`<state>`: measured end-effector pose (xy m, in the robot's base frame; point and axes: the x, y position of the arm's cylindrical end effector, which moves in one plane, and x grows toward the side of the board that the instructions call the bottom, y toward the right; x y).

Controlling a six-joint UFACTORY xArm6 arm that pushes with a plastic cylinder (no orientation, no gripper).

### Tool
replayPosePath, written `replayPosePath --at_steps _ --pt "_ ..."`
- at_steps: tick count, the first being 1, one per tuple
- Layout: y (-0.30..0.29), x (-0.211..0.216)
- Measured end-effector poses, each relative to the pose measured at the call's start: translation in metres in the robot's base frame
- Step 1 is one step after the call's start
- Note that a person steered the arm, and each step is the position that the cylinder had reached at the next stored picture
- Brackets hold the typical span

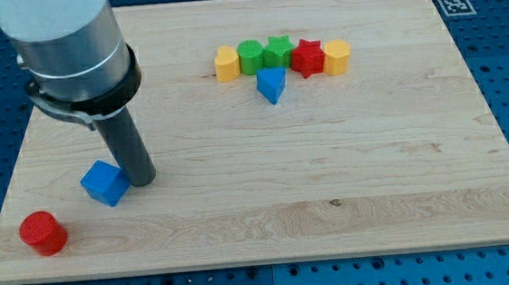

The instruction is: Slide blue cube to the red circle

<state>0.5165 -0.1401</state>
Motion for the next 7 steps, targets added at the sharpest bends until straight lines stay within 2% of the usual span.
replayPosePath --at_steps 2,7 --pt "-0.005 -0.007" --pt "-0.053 0.032"
